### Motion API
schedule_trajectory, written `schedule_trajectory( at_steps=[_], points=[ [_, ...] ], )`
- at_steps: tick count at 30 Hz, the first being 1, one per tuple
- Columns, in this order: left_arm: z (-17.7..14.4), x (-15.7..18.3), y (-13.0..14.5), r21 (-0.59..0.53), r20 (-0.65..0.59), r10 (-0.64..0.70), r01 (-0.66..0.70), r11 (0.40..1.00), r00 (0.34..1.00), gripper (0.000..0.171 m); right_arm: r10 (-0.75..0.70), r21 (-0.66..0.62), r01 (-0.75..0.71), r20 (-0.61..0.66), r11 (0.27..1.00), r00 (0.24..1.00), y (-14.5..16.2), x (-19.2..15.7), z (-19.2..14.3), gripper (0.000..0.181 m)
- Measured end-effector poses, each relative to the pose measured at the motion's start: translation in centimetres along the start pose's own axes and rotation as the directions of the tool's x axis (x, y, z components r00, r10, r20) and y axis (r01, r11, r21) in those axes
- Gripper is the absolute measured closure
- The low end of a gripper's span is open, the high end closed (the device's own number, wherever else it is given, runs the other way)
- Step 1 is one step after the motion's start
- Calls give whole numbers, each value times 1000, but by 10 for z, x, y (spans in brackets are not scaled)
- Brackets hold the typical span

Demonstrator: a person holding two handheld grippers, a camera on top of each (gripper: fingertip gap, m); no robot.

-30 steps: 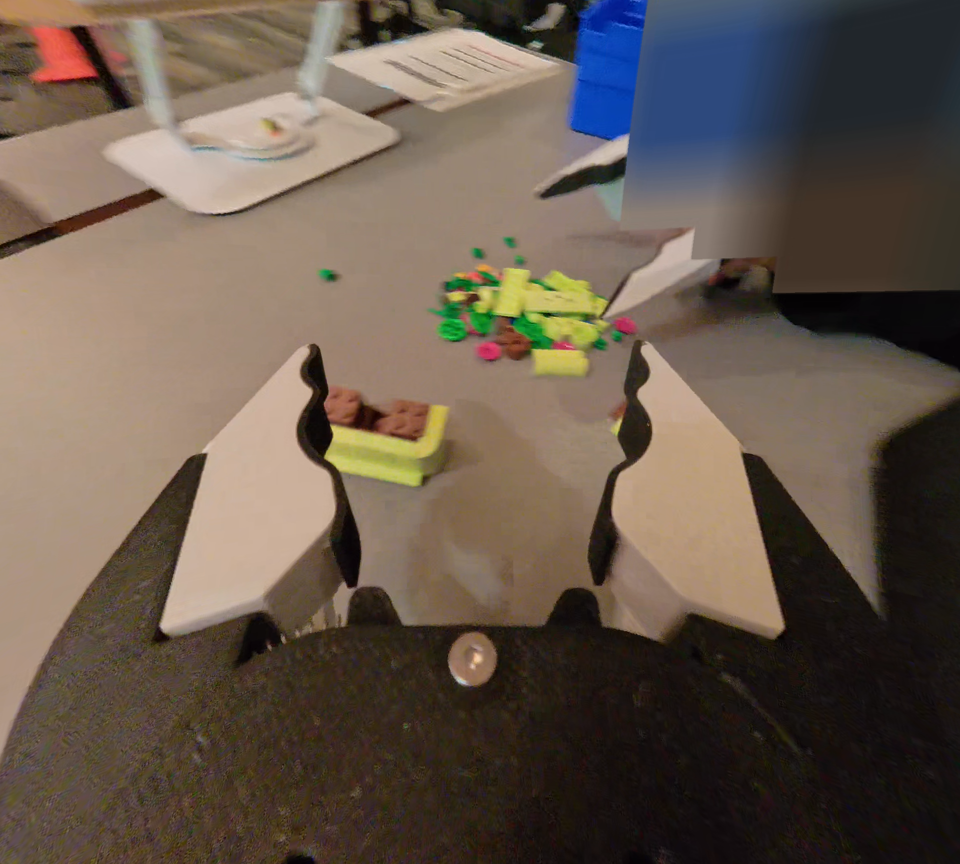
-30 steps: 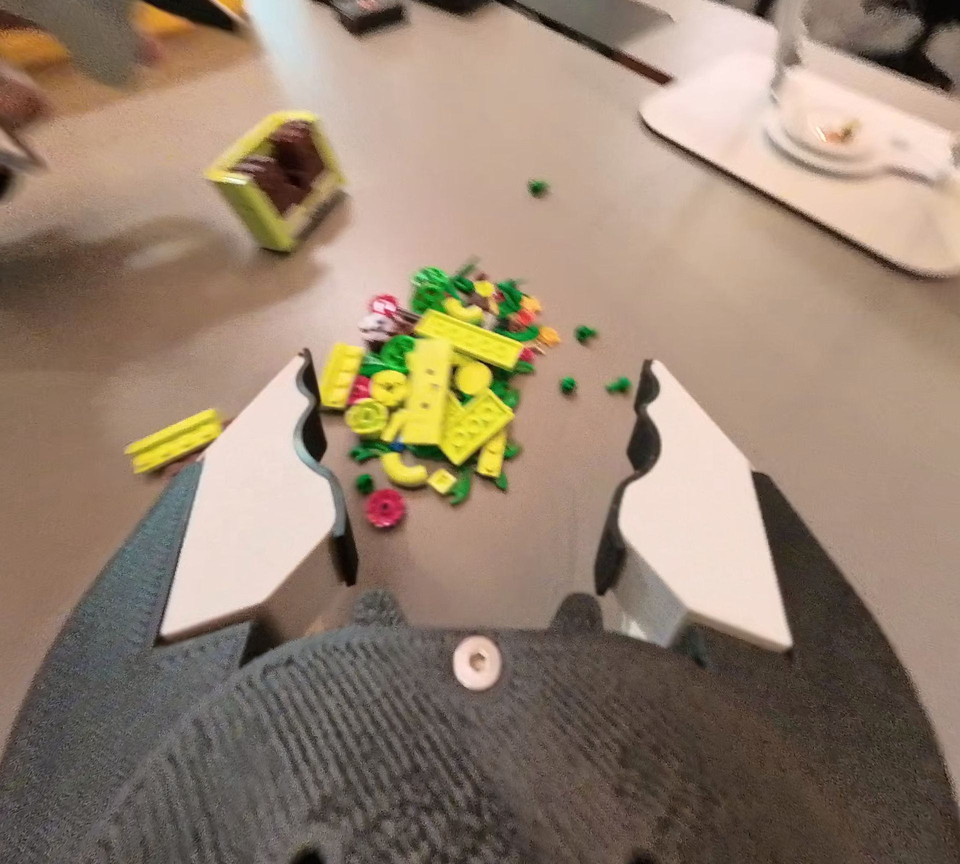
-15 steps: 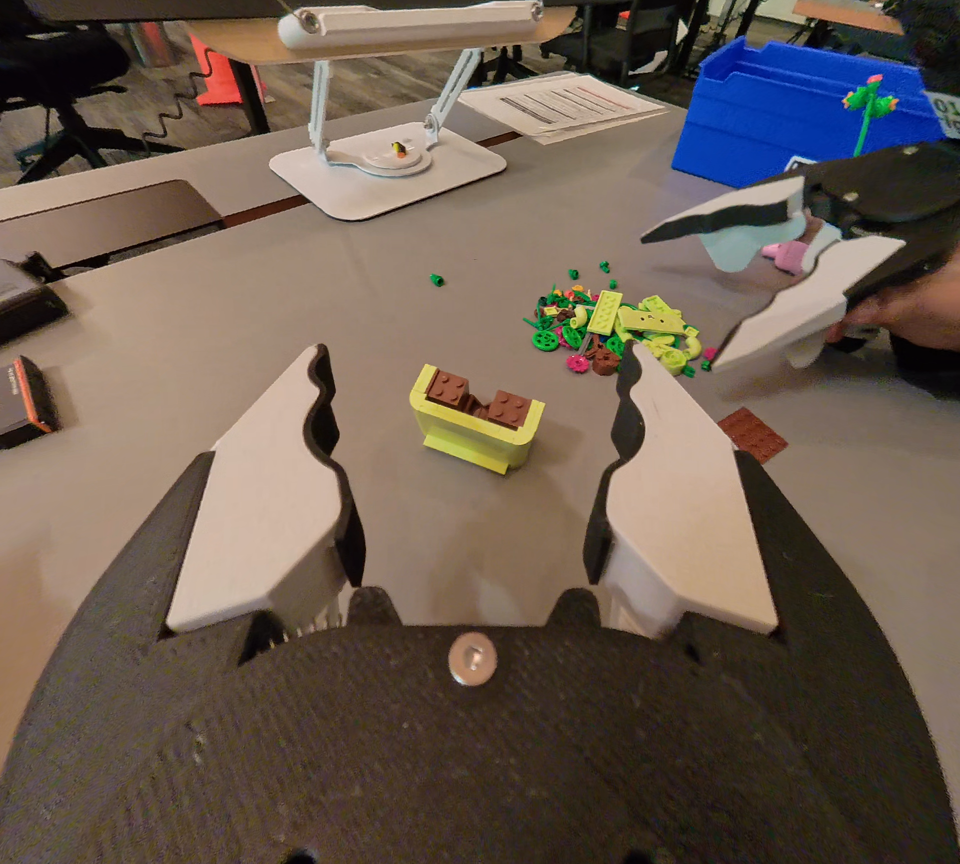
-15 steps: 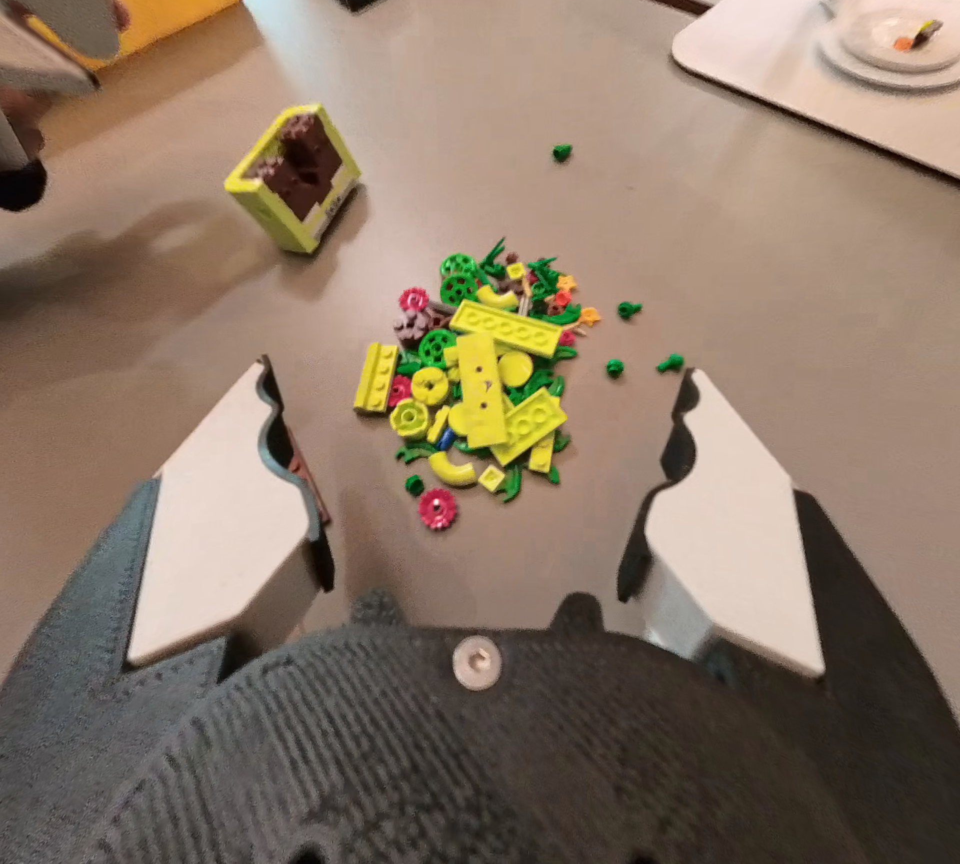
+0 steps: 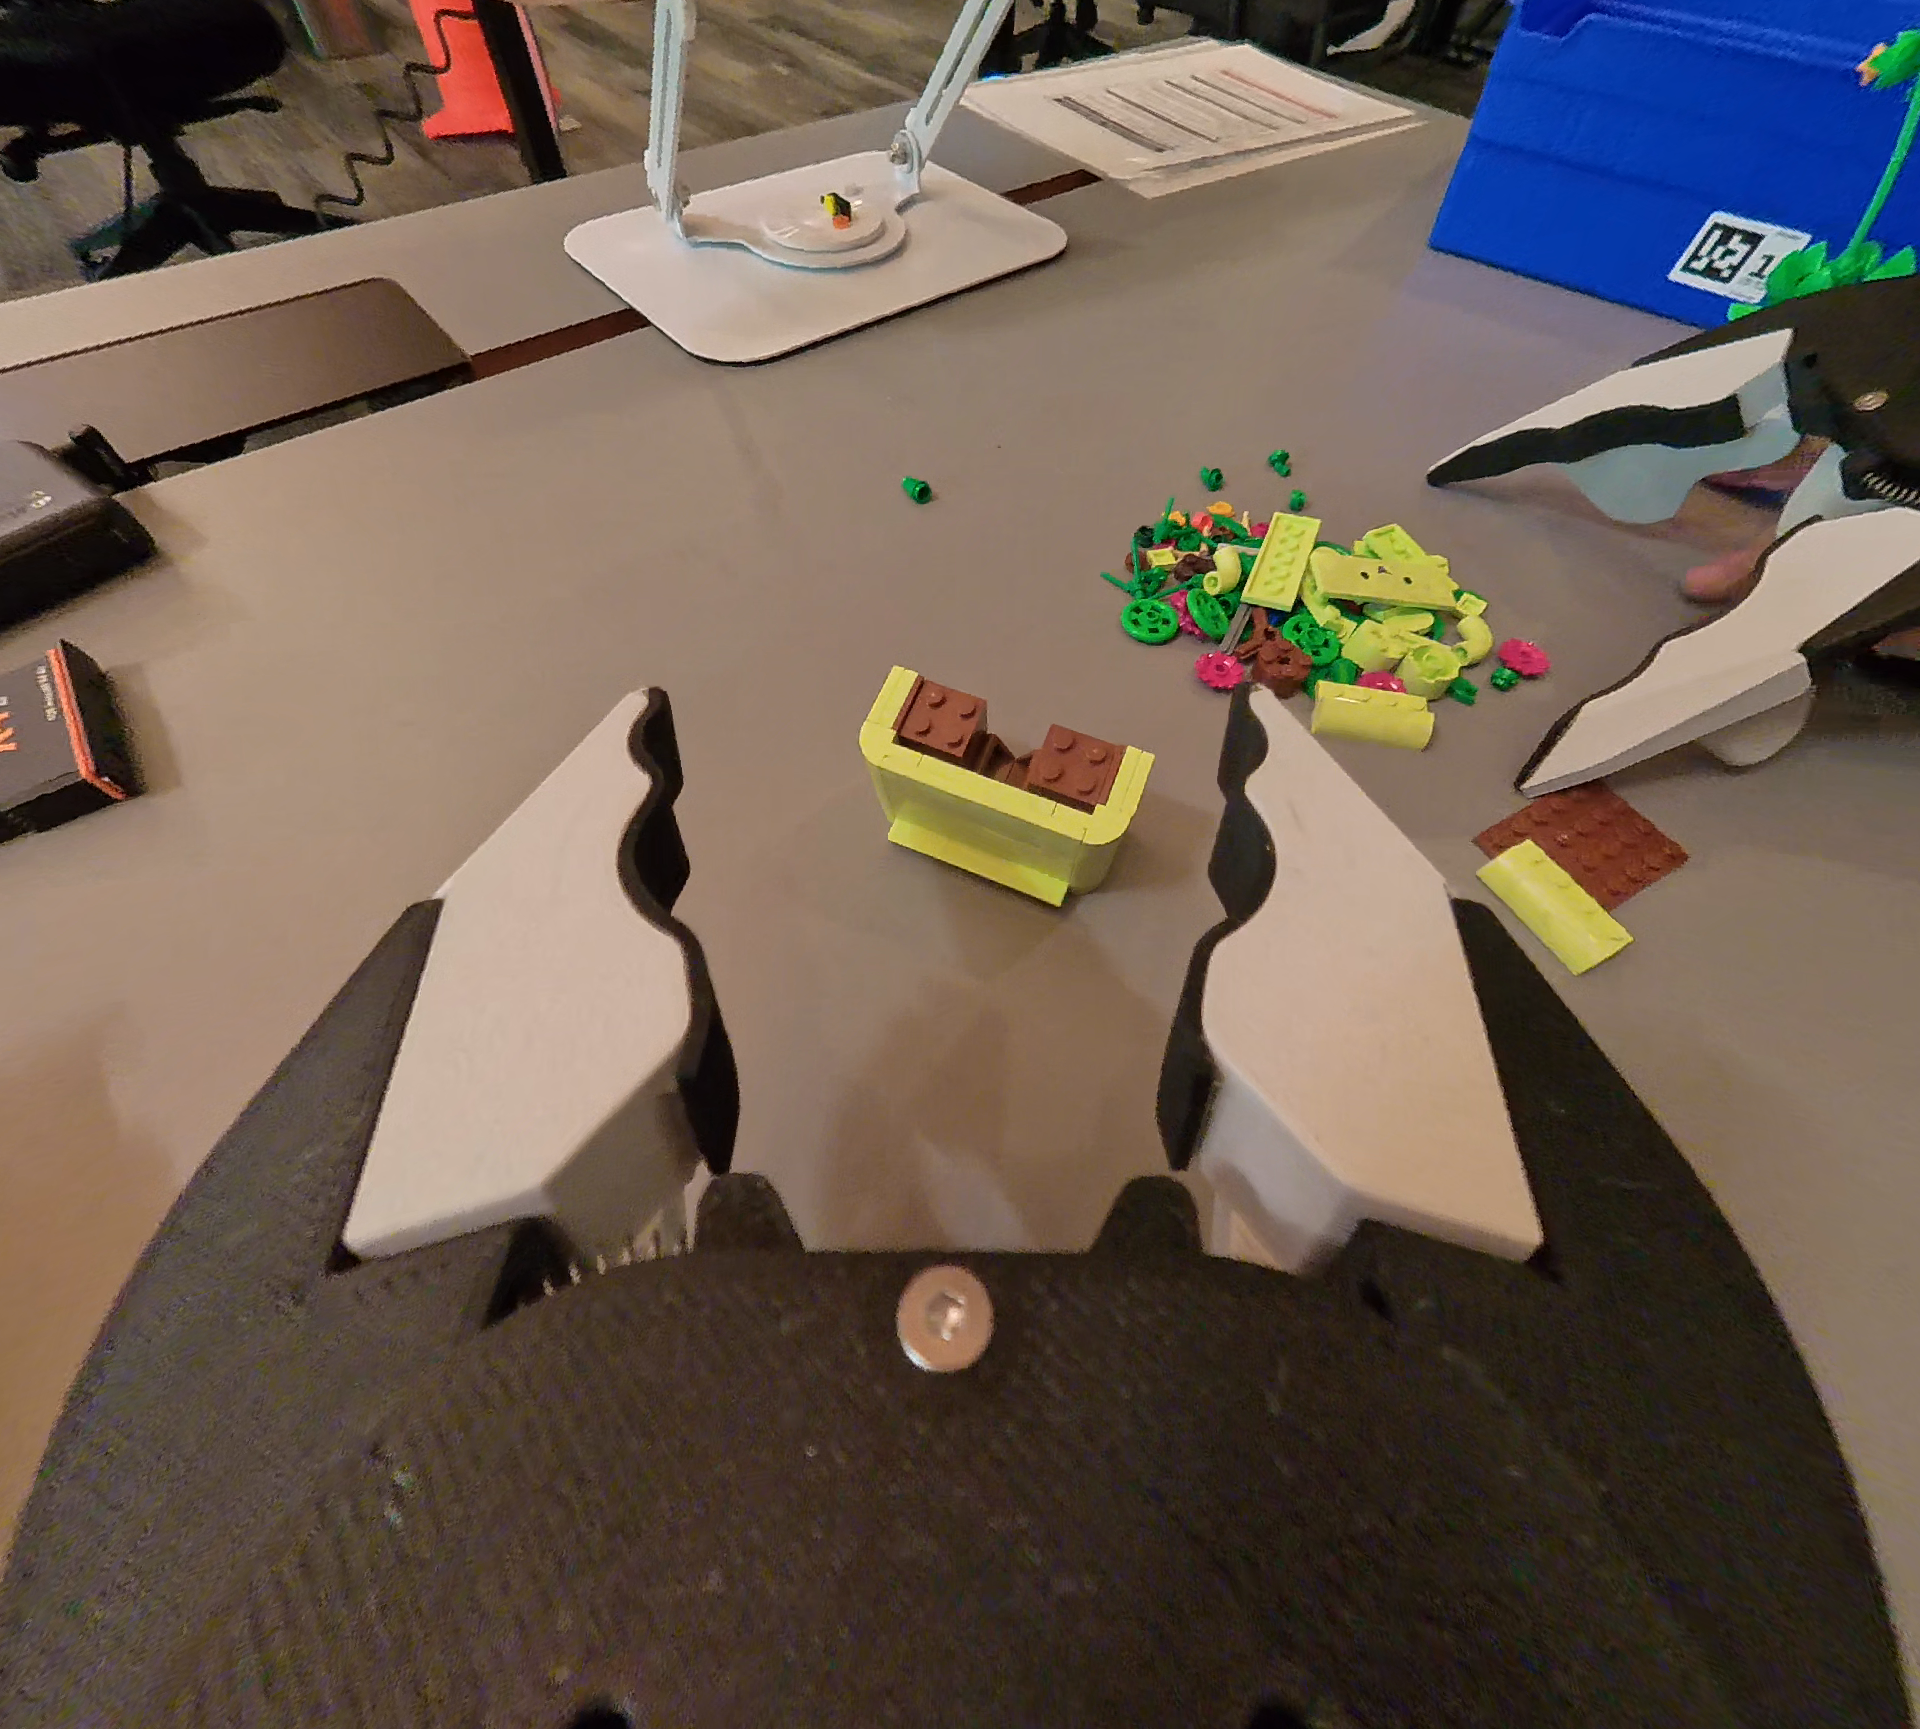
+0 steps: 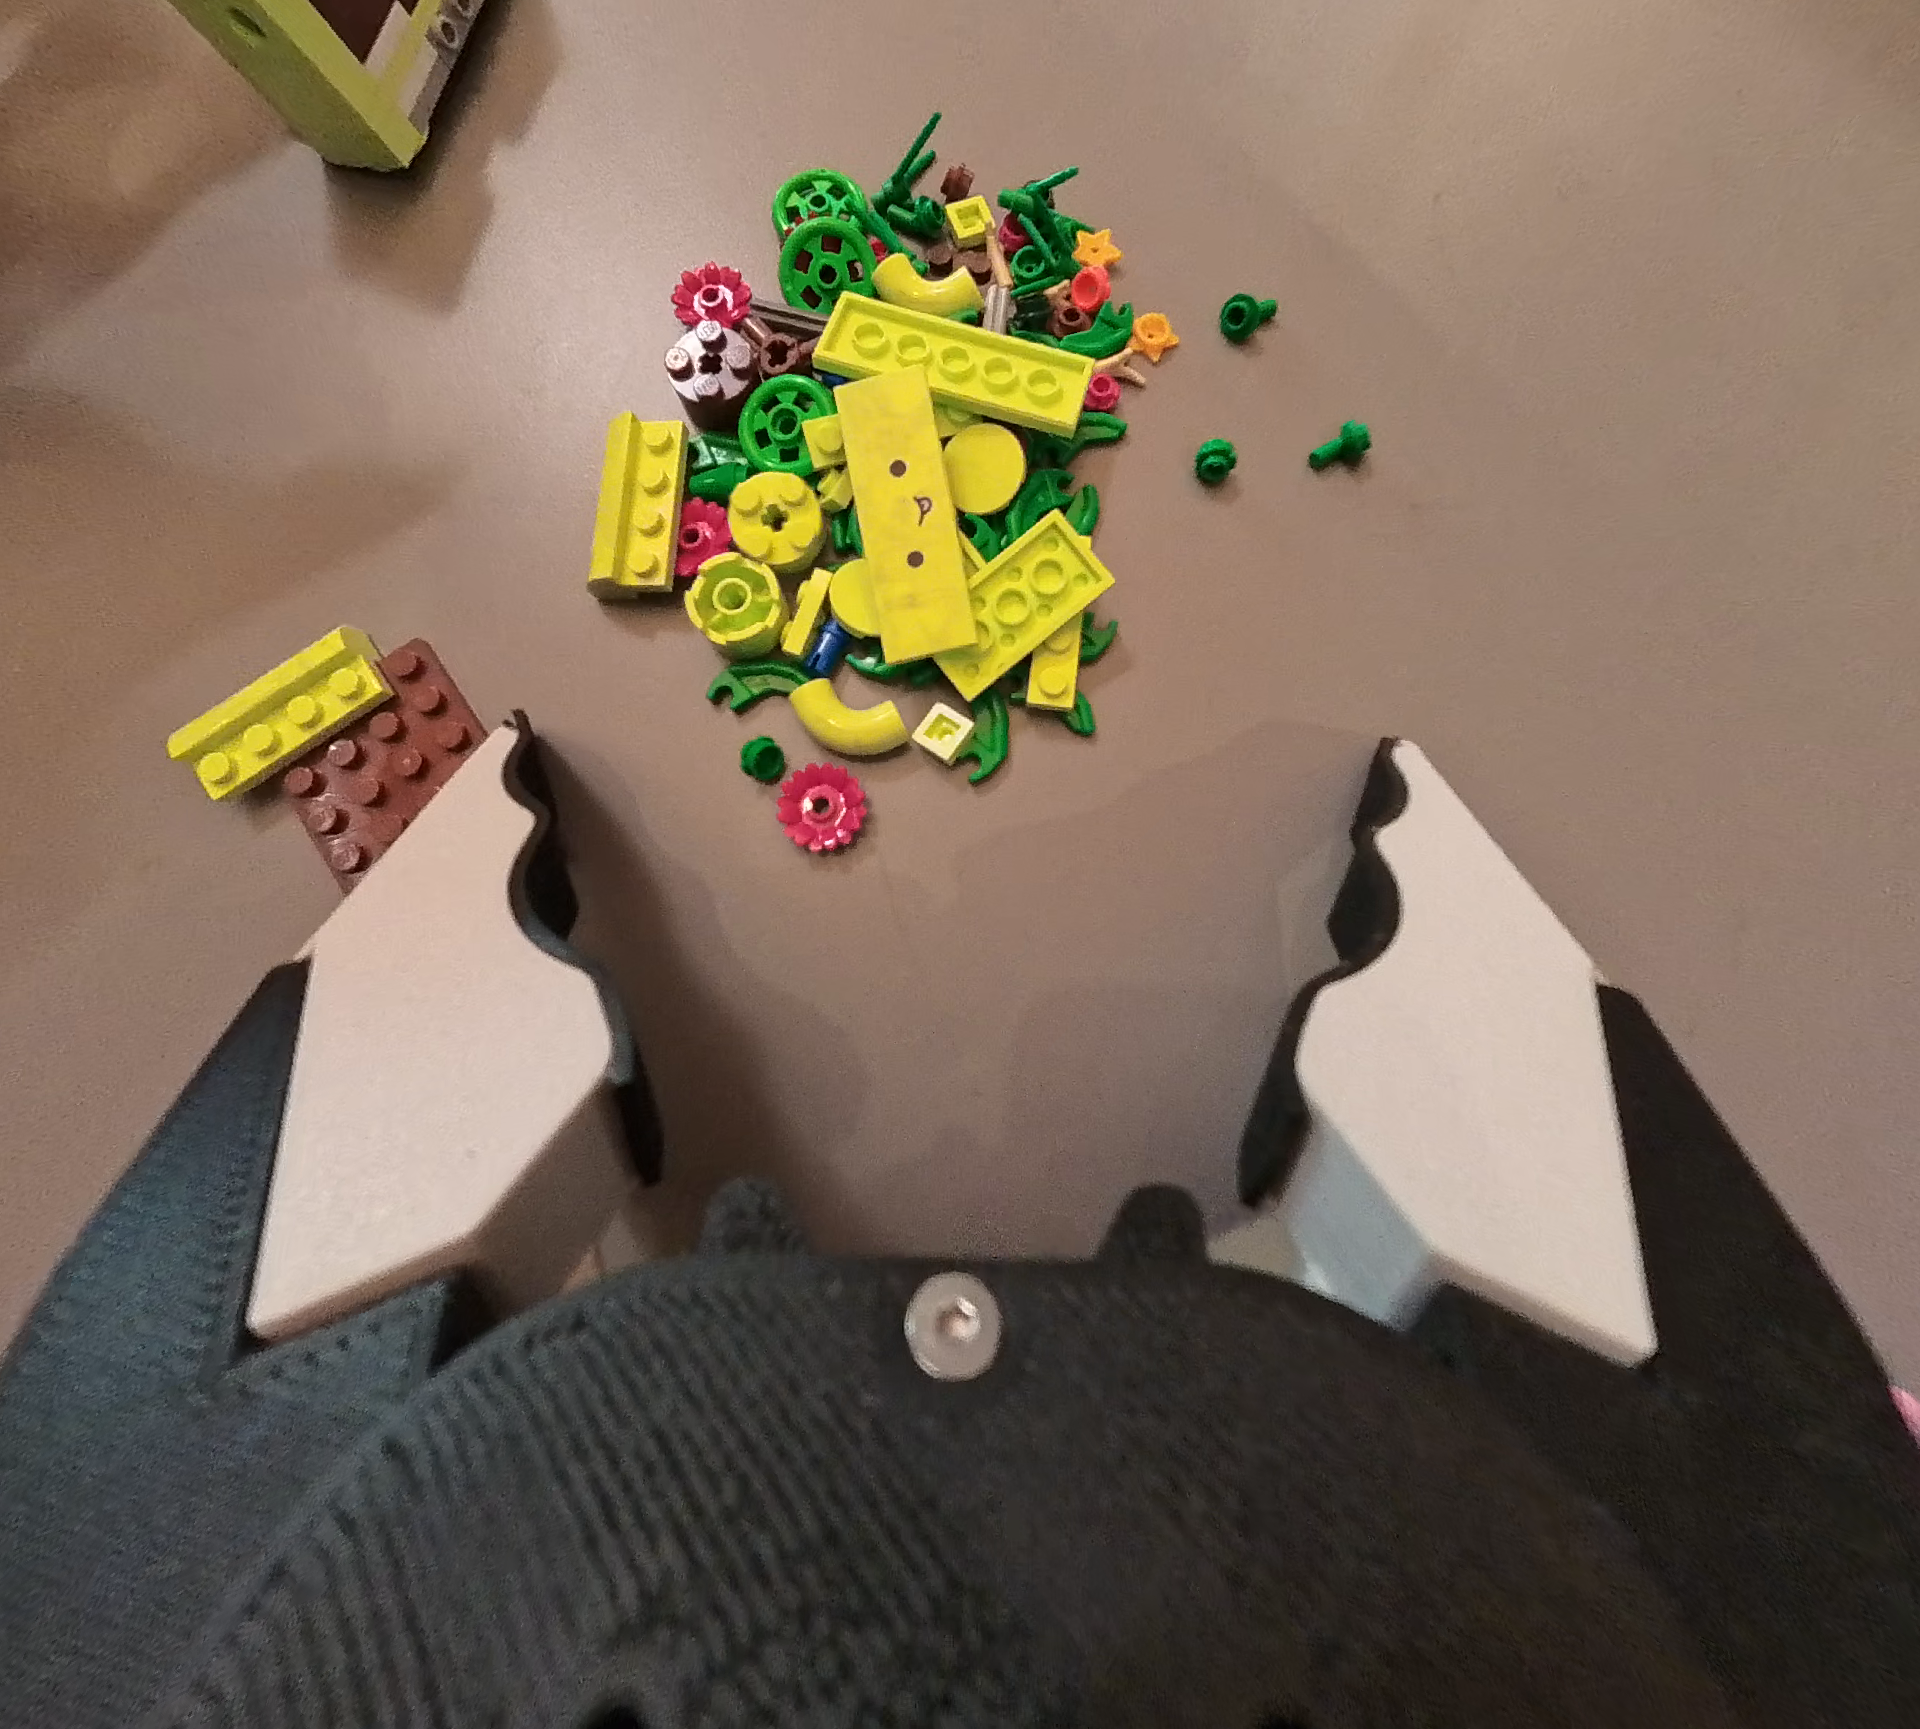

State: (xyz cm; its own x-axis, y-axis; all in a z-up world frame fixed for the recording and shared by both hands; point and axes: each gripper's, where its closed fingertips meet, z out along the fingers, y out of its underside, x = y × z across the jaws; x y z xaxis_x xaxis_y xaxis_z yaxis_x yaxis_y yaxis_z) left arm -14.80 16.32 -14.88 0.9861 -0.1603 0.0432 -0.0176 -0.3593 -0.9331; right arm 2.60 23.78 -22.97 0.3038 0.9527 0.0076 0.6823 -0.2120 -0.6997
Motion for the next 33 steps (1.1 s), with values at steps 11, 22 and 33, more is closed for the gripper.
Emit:
schedule_trajectory(
  at_steps=[11, 22, 33],
  points=[
    [5, 19, 1, -6, -47, 43, -43, 999, 998, 73, 3, -3, -3, -2, 1000, 1000, 0, 1, 0, 30],
    [6, 24, 2, 0, -52, 58, -58, 998, 997, 77, 3, -3, -3, -2, 1000, 1000, 0, 1, 0, 30],
    [1, 33, -4, 17, -56, 110, -109, 994, 992, 77, 2, -3, -2, -2, 1000, 1000, 0, 0, 0, 30]
  ],
)
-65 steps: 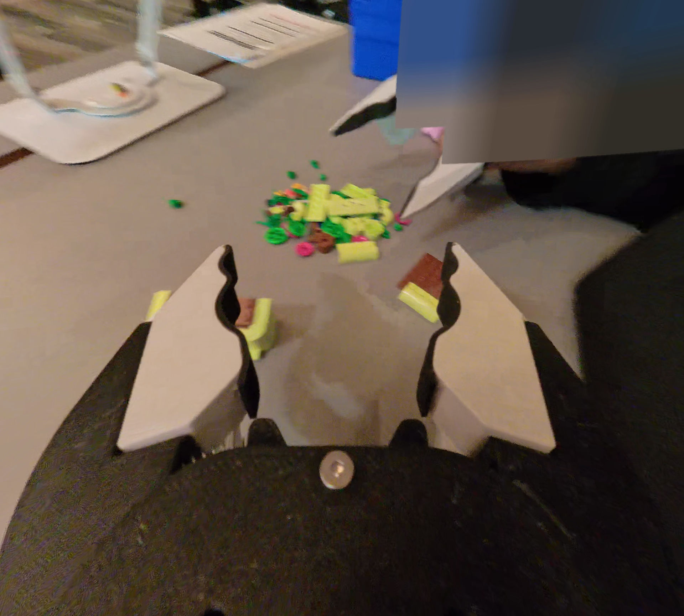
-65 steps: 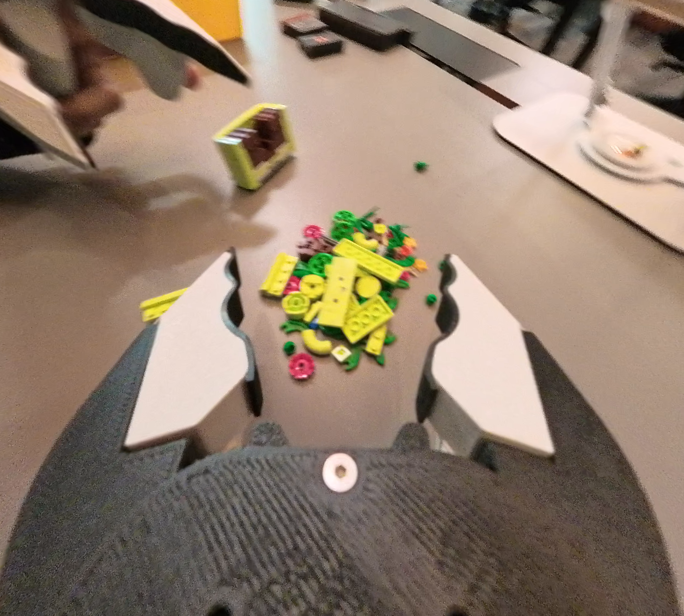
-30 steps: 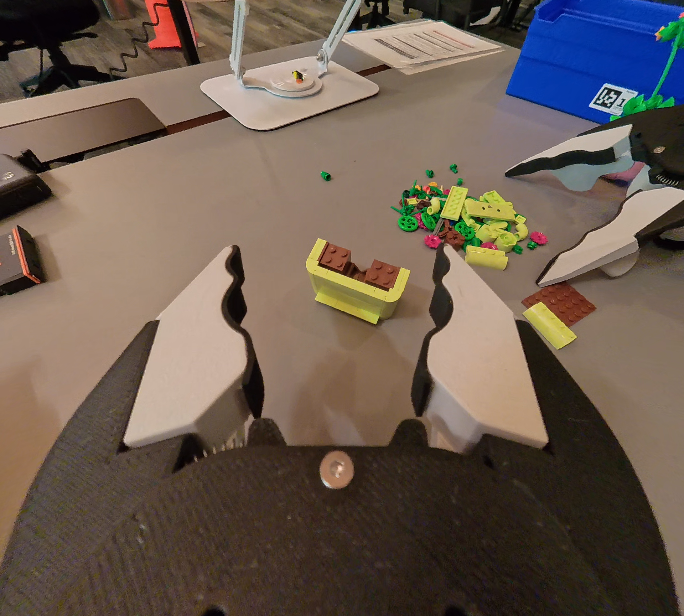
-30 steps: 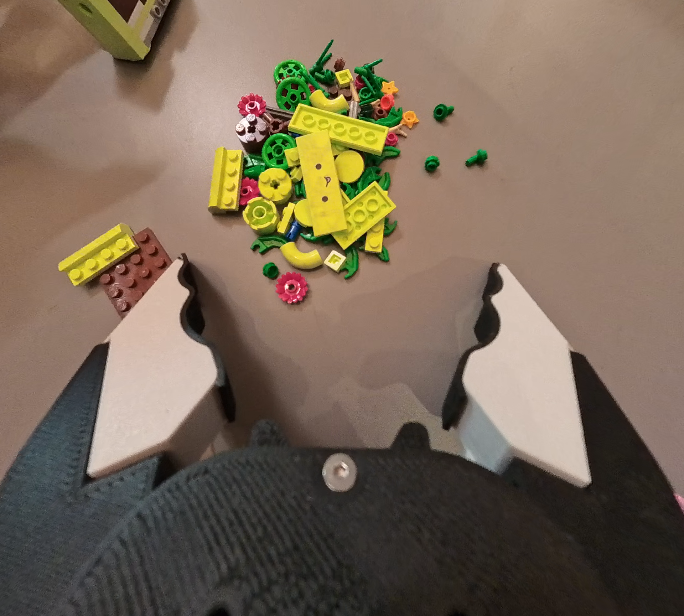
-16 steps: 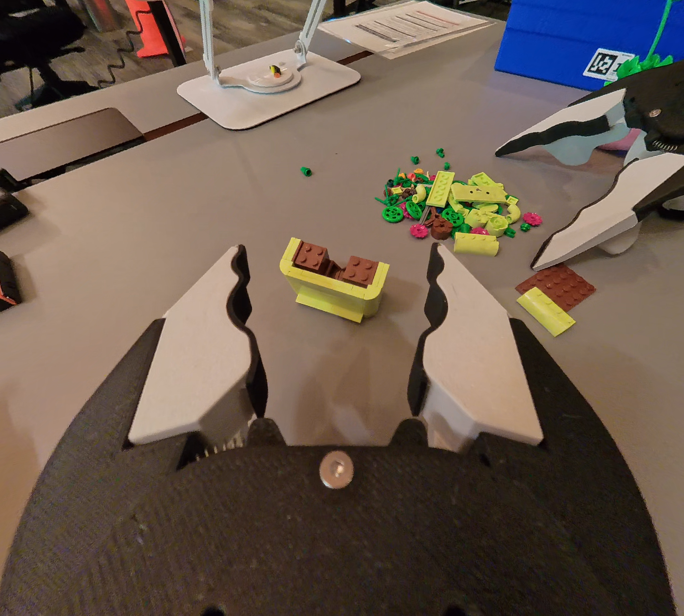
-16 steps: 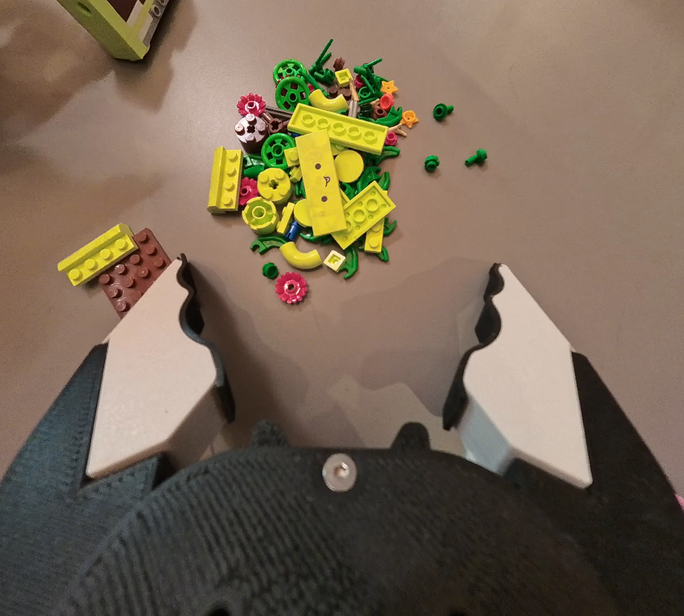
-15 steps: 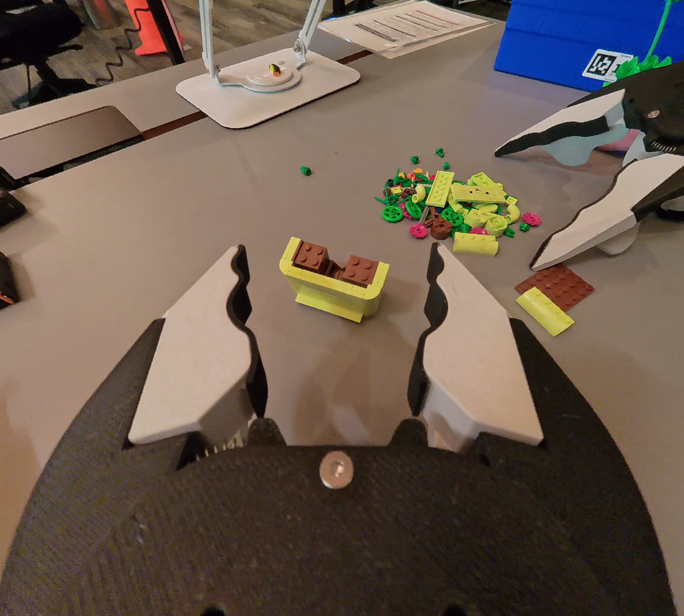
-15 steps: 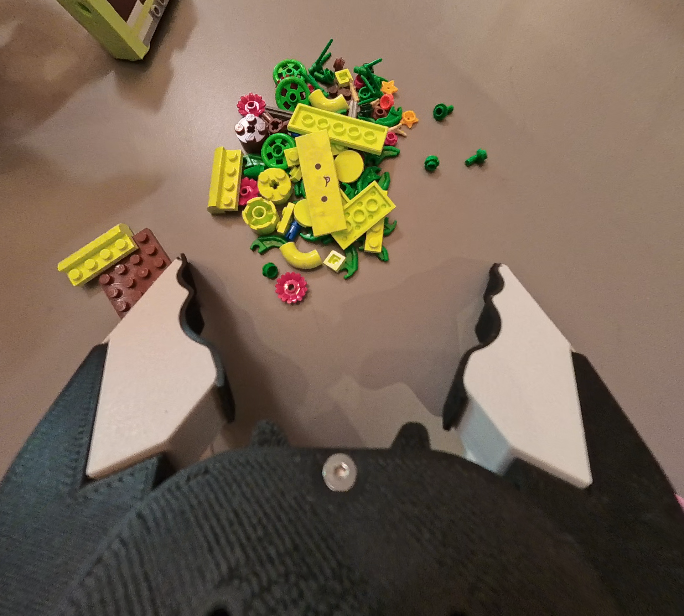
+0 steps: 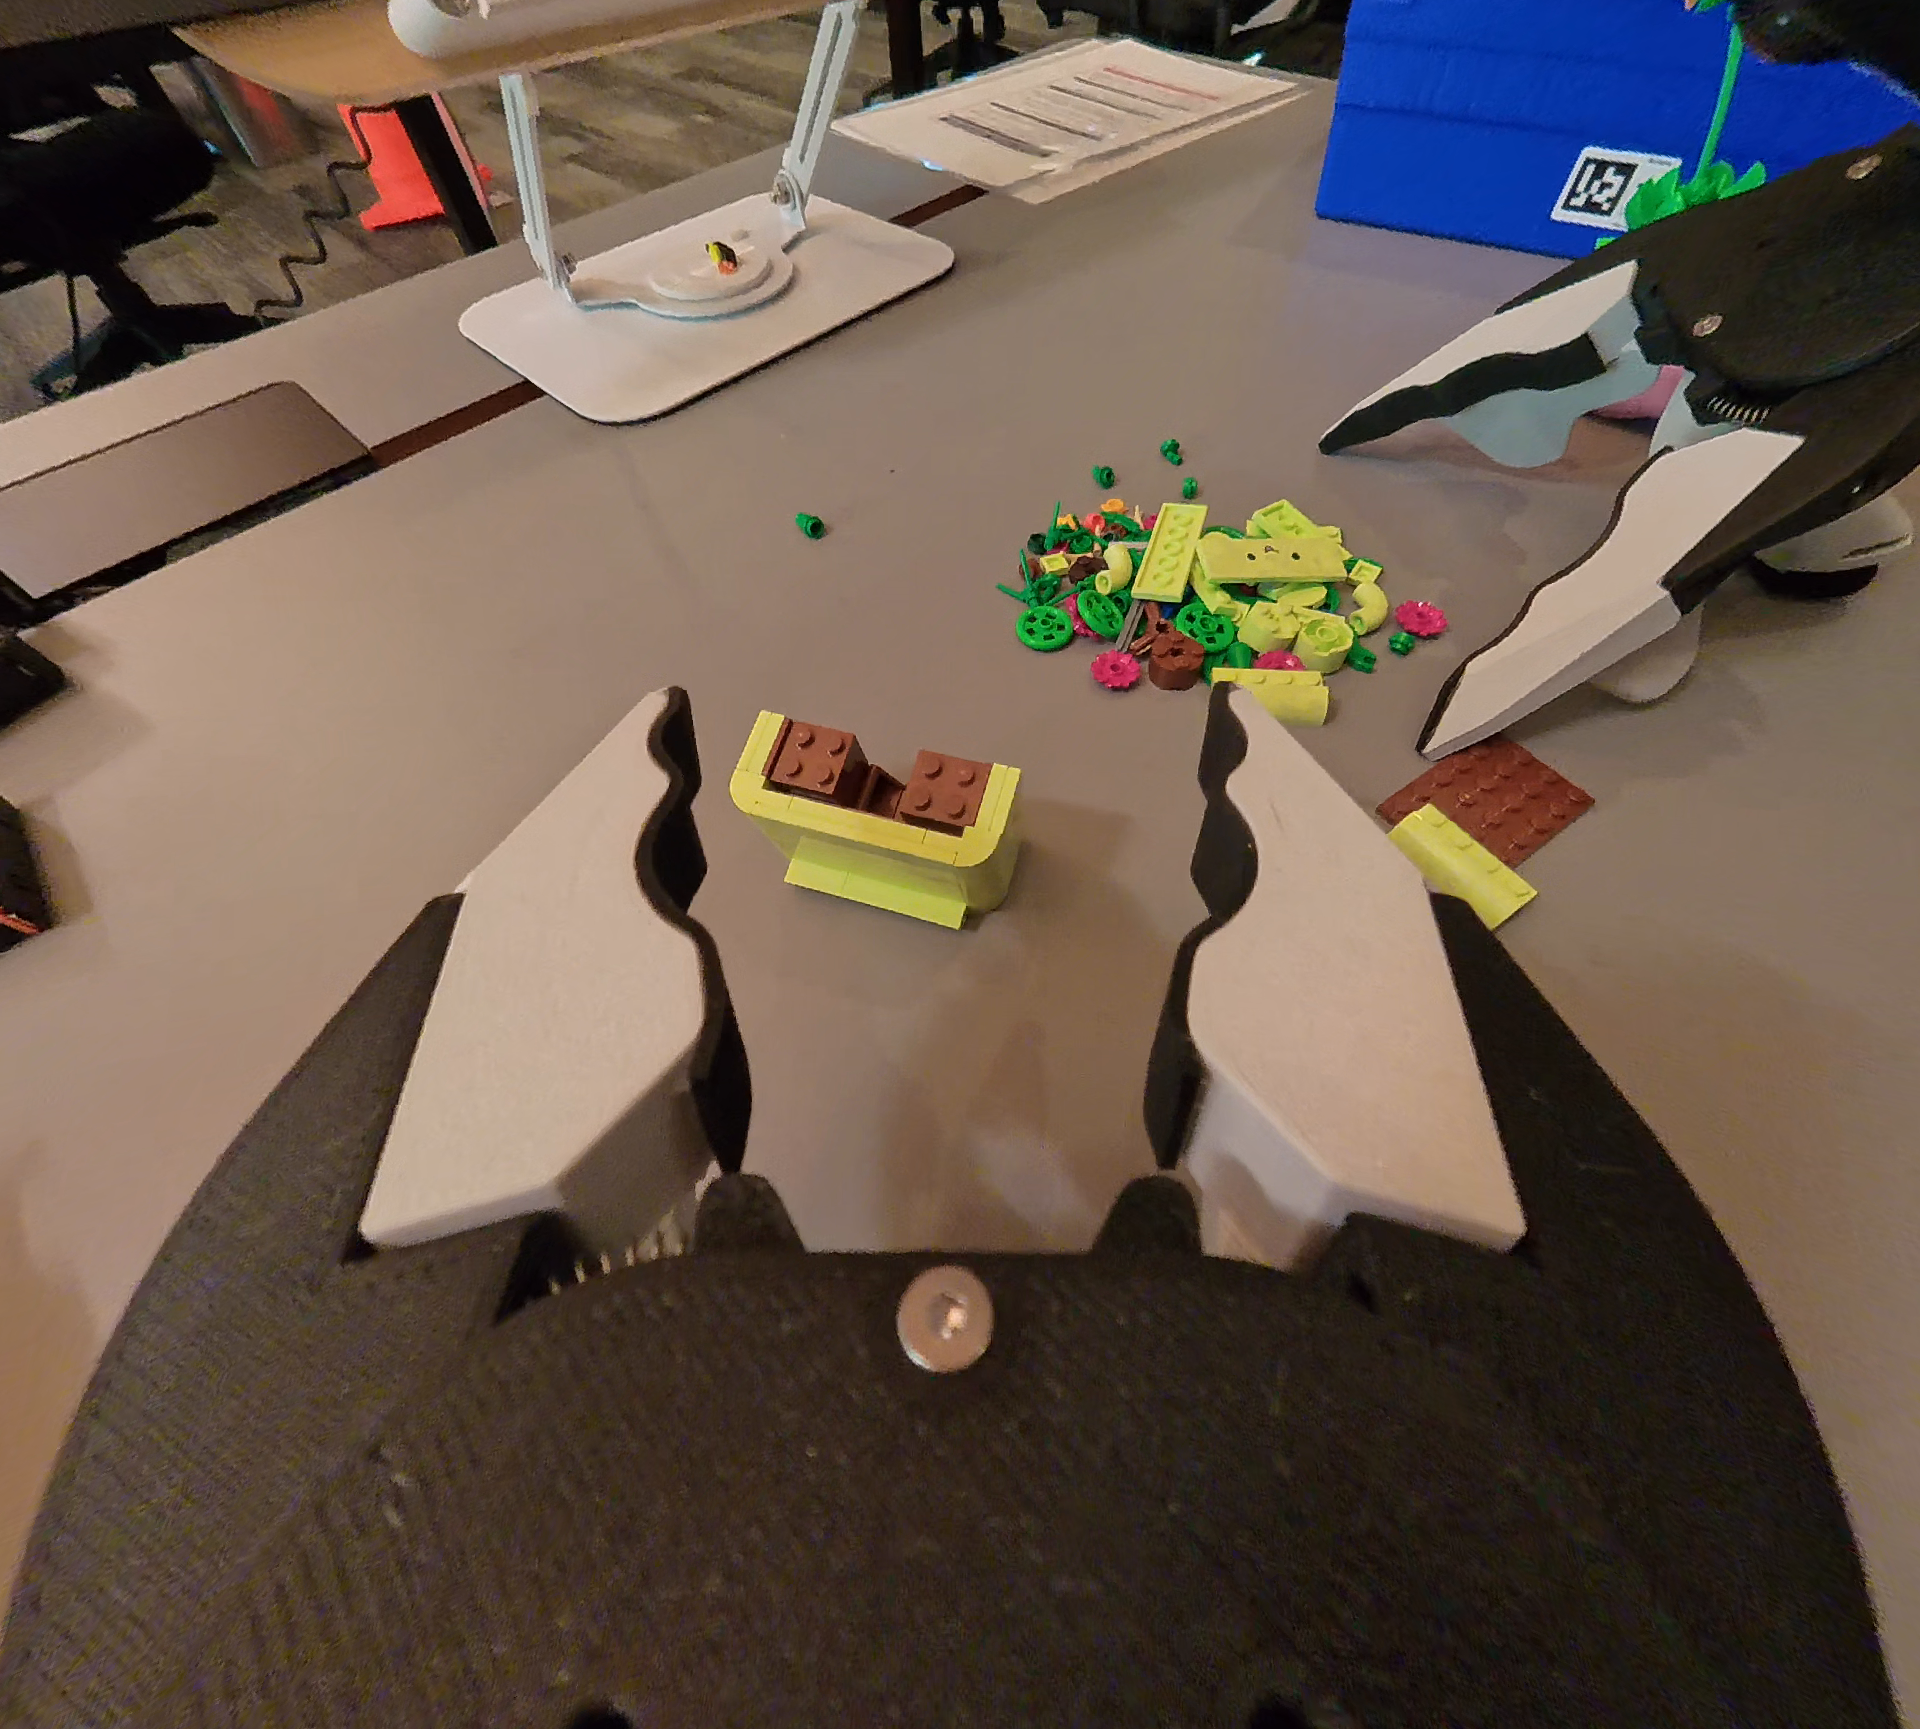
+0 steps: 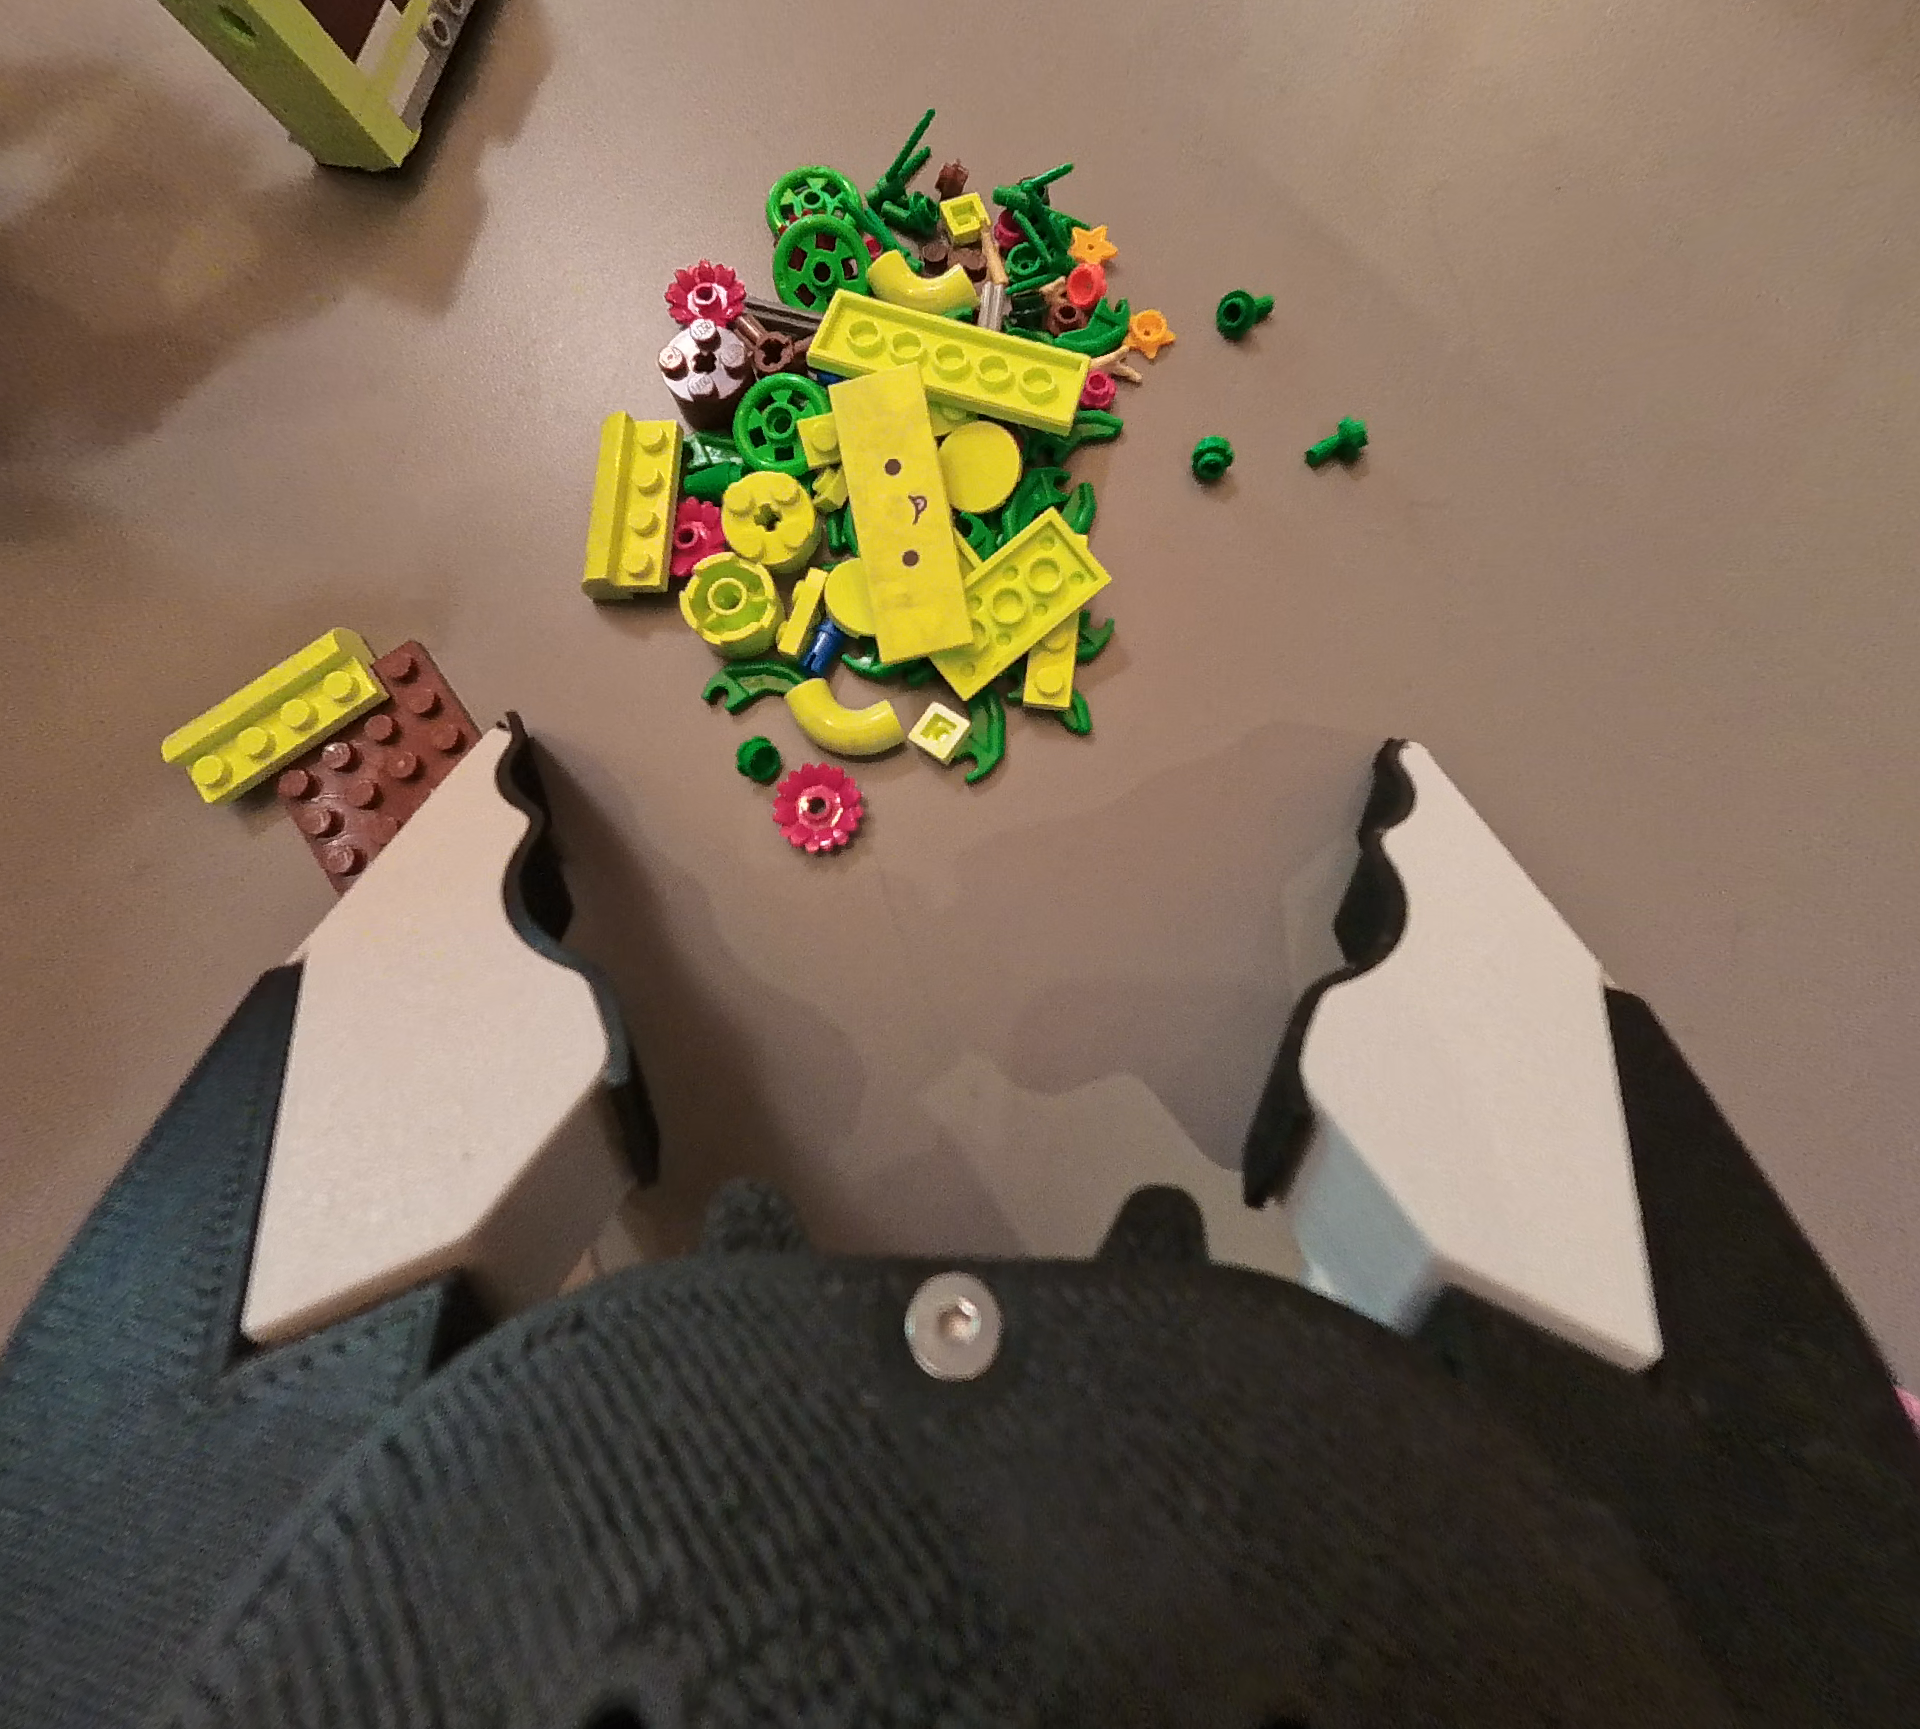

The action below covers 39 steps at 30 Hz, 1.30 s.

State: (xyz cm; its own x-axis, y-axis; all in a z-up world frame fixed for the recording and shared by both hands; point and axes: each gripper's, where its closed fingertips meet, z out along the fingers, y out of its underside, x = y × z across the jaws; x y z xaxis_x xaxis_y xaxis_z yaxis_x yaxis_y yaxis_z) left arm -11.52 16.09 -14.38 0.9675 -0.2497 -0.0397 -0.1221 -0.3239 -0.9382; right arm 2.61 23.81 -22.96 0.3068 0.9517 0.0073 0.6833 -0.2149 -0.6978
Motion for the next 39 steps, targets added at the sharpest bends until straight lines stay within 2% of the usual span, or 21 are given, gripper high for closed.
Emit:
schedule_trajectory(
  at_steps=[7, 13, 16, 18, 21, 24, 29, 34, 35, 36, 39],
  points=[
    [-6, 5, -11, 49, -4, 17, -16, 999, 1000, 77, 0, 0, 0, 0, 1000, 1000, 0, 0, 0, 30],
    [-7, 18, -17, 80, -58, 37, -32, 996, 998, 77, 0, 0, 0, 0, 1000, 1000, 0, 0, 0, 30],
    [-9, 49, -17, 99, -209, 92, -72, 992, 974, 82, -26, -8, 26, 27, 1000, 999, 2, -2, 0, 22],
    [-11, 83, -8, 99, -362, 156, -129, 987, 919, 93, -32, -11, 33, 32, 999, 999, 2, -1, 1, 22],
    [-8, 120, 17, 28, -495, 195, -208, 978, 847, 91, -31, -12, 31, 29, 999, 999, 2, -1, 1, 22],
    [-3, 139, 37, -66, -546, 204, -284, 956, 813, 92, -31, -11, 31, 30, 999, 999, 2, -1, 1, 22],
    [7, 145, 58, -171, -545, 241, -388, 906, 803, 93, -31, -11, 31, 30, 999, 999, 2, -1, 1, 22],
    [7, 144, 58, -169, -541, 245, -390, 905, 804, 94, -44, -15, 44, 42, 999, 998, -2, 0, 5, 22],
    [7, 143, 56, -166, -539, 237, -378, 911, 808, 94, -58, -17, 59, 55, 998, 997, -4, 0, 6, 27],
    [7, 142, 55, -163, -537, 230, -367, 916, 812, 95, -74, -4, 74, 66, 997, 995, -7, -1, 4, 45],
    [8, 140, 53, -168, -535, 205, -341, 925, 820, 97, -154, 208, 134, 83, 969, 985, -43, -7, -18, 75]
  ],
)
